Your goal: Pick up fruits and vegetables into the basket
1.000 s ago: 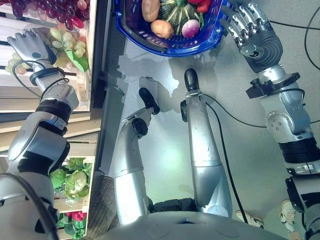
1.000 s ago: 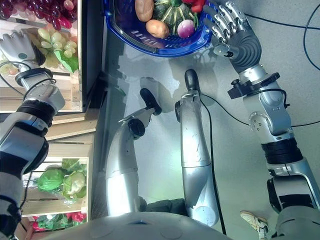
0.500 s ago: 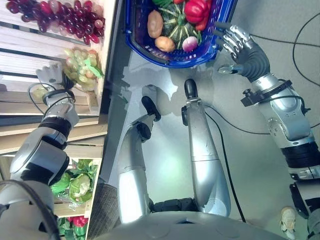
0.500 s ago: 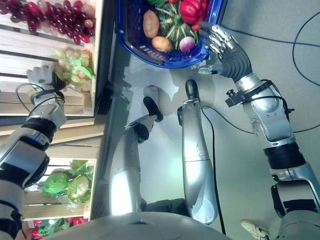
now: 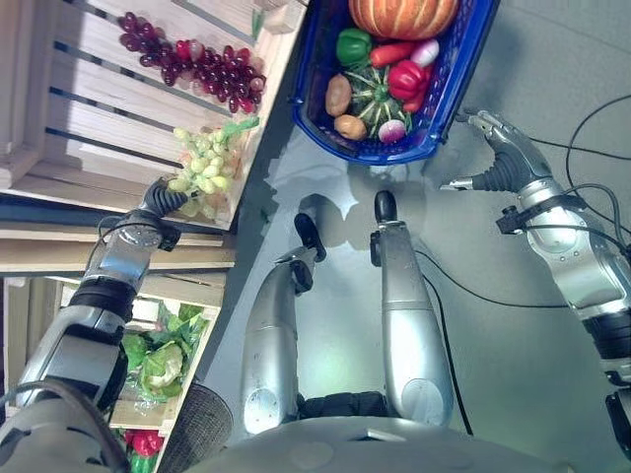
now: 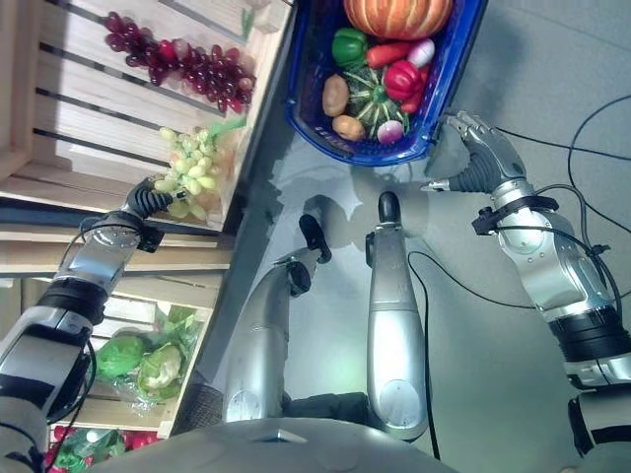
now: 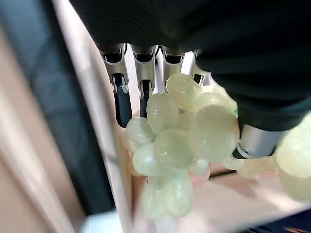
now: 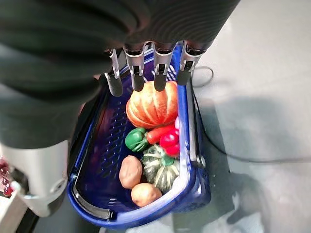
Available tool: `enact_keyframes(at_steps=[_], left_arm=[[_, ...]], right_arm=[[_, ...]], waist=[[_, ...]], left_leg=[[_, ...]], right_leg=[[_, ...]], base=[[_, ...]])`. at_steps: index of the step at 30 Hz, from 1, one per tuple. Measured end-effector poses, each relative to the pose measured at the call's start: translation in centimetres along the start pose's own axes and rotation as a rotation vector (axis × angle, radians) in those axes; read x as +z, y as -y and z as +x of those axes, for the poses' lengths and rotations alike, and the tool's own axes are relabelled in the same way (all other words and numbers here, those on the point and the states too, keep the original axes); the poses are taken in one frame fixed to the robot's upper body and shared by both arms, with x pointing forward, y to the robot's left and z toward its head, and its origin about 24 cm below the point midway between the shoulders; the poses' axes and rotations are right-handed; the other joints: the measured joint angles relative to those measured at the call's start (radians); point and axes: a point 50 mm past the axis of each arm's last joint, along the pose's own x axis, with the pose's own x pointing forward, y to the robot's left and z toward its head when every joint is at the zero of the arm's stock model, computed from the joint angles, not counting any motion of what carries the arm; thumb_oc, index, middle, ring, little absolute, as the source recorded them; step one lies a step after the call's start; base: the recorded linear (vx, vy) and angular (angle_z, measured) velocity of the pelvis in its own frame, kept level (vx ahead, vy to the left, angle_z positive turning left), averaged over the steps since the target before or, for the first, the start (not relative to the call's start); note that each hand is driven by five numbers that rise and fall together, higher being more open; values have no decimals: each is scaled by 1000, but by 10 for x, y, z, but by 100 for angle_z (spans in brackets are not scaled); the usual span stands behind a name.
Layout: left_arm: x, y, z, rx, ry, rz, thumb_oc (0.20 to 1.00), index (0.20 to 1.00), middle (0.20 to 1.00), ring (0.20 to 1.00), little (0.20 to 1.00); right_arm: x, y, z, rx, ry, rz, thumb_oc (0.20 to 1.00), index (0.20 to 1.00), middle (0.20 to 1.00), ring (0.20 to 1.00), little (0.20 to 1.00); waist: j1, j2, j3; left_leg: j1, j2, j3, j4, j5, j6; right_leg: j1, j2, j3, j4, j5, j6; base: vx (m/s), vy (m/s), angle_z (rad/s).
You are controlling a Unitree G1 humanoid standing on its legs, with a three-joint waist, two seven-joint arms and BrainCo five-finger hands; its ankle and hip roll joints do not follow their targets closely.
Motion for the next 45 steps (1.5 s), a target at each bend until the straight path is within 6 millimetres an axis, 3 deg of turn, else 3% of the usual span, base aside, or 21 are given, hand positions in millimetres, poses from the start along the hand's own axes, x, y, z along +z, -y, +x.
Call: enact_keyframes(at_steps=[9,14,20,32,35,41,45], left_arm=[[-3,41,-18,-300,52,-434,200,200,200,200,200],[13,80,-31,-490,88,-674,200,200,200,200,200],[41,111,-45,-694,105,-837,200,200,200,200,200],[34,145,-63,-973,-97,-743,200,200,200,200,200],[35,141,-62,-1037,-123,-597,200,200,200,200,200],[42,128,-60,-1120,-153,-391,200,200,200,200,200],[47,129,-62,-1211,-148,-324,200,200,200,200,200]], right_arm=[[11,-5,2,-7,33,-191,1000,1000,1000,1000,1000],[26,-15,8,8,100,-231,1000,1000,1000,1000,1000],[58,-27,22,10,238,-290,1000,1000,1000,1000,1000],[105,-33,33,26,548,-393,1000,1000,1000,1000,1000],[122,-39,31,61,690,-464,1000,1000,1000,1000,1000],[132,-43,27,91,812,-511,1000,1000,1000,1000,1000],[136,-43,26,203,809,-369,1000,1000,1000,1000,1000]], waist=[[55,1,0],[76,1,0],[109,0,0],[162,0,0],[170,-1,0],[181,-1,1],[183,-2,1]], left_leg=[[74,-7,-38,-61,32,-5],[92,-15,-52,-81,47,-2],[87,-14,-94,-83,63,-11],[72,-15,-144,-80,71,-12],[70,-18,-149,-80,71,-11],[69,-19,-160,-80,72,-11],[68,-23,-166,-81,75,-9]], right_leg=[[91,-10,-50,-40,1,-3],[116,-15,-68,-51,0,-1],[134,-17,-107,-56,1,-3],[163,-22,-158,-82,6,-11],[165,-24,-163,-83,7,-12],[173,-27,-175,-84,7,-12],[175,-31,-180,-84,7,-12]], base=[[-49,-97,12],[-42,-136,10],[-42,-155,15],[-14,-91,10],[-2,-41,5],[-6,-38,4],[-7,-36,5]])
